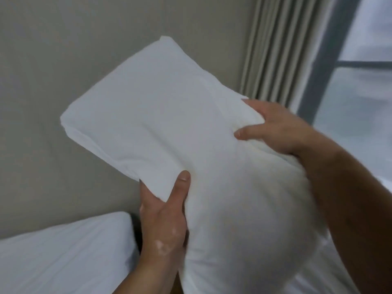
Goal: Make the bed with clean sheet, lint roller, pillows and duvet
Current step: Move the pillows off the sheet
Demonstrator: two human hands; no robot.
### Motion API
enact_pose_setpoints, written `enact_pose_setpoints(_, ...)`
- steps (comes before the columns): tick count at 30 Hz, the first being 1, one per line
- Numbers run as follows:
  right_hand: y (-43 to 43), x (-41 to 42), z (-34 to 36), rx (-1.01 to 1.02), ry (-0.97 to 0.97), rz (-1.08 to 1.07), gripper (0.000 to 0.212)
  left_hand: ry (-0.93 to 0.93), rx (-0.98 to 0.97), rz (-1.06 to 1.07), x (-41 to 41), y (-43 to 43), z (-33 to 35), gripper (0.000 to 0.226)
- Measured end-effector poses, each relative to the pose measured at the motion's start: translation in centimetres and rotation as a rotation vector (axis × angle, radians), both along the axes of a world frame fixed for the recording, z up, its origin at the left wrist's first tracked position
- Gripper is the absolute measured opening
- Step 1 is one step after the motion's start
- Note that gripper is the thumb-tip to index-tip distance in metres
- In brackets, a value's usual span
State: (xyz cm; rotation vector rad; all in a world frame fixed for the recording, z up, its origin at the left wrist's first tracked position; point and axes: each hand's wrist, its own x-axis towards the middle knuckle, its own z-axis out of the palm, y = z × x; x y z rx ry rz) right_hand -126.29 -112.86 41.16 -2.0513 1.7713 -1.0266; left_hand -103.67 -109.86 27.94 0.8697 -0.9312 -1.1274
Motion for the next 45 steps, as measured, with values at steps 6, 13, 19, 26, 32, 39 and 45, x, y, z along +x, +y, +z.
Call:
enact_pose_setpoints(6,8.9,-13.2,7.2,-0.023,0.064,-0.269,0.046,-0.031,-0.112,-0.316,-14.0,3.0,3.8,0.055)
enact_pose_setpoints(13,15.3,-27.4,7.4,0.02,0.047,-0.542,0.07,-0.091,-0.117,-0.528,-28.0,8.7,4.3,0.064)
enact_pose_setpoints(19,17.5,-36.6,2.2,0.155,0.091,-0.547,0.062,-0.254,-0.122,-0.626,-34.0,11.6,1.9,0.067)
enact_pose_setpoints(26,18.1,-38.5,-2.9,0.18,0.392,-0.716,0.043,-0.875,-0.214,-0.637,-35.1,8.7,1.6,0.098)
enact_pose_setpoints(32,25.5,-25.9,-4.6,0.245,0.384,-0.479,0.102,-1.157,-0.489,-0.442,-33.0,1.9,3.3,0.098)
enact_pose_setpoints(39,26.5,-24.9,-10.1,0.109,0.784,-0.684,0.116,-1.428,-0.793,-0.402,-34.9,-8.4,4.2,0.117)
enact_pose_setpoints(45,27.8,-28.7,-8.6,0.241,0.712,-1.011,0.122,-1.405,-0.66,-0.385,-36.0,-13.4,1.5,0.113)
